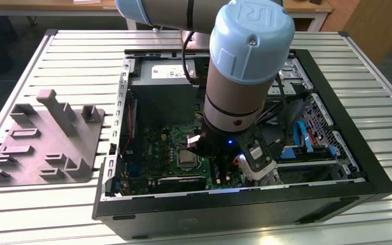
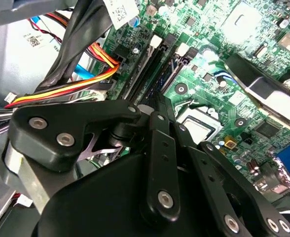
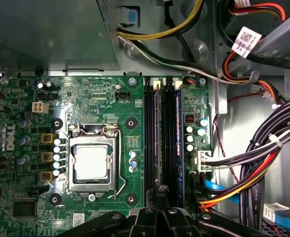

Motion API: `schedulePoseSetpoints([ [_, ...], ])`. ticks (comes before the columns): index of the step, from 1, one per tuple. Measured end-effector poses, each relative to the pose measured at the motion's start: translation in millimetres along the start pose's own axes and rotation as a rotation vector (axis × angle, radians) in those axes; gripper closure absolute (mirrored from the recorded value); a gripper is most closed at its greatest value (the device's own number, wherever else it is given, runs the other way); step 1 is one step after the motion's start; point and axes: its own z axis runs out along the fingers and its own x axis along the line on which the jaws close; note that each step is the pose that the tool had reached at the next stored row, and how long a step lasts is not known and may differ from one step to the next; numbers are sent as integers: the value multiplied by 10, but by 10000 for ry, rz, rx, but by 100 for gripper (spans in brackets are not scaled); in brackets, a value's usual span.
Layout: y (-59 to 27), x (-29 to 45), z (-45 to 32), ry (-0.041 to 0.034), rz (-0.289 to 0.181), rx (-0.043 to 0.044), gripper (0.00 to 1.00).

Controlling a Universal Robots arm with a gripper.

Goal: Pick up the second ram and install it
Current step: 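Press down the second ram until it locks into place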

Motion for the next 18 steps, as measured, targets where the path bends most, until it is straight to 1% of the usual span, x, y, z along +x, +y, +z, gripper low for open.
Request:
schedulePoseSetpoints([
  [11,-3,1,32,0,0,-1,90],
  [18,-3,1,32,-1,0,-1,90],
])
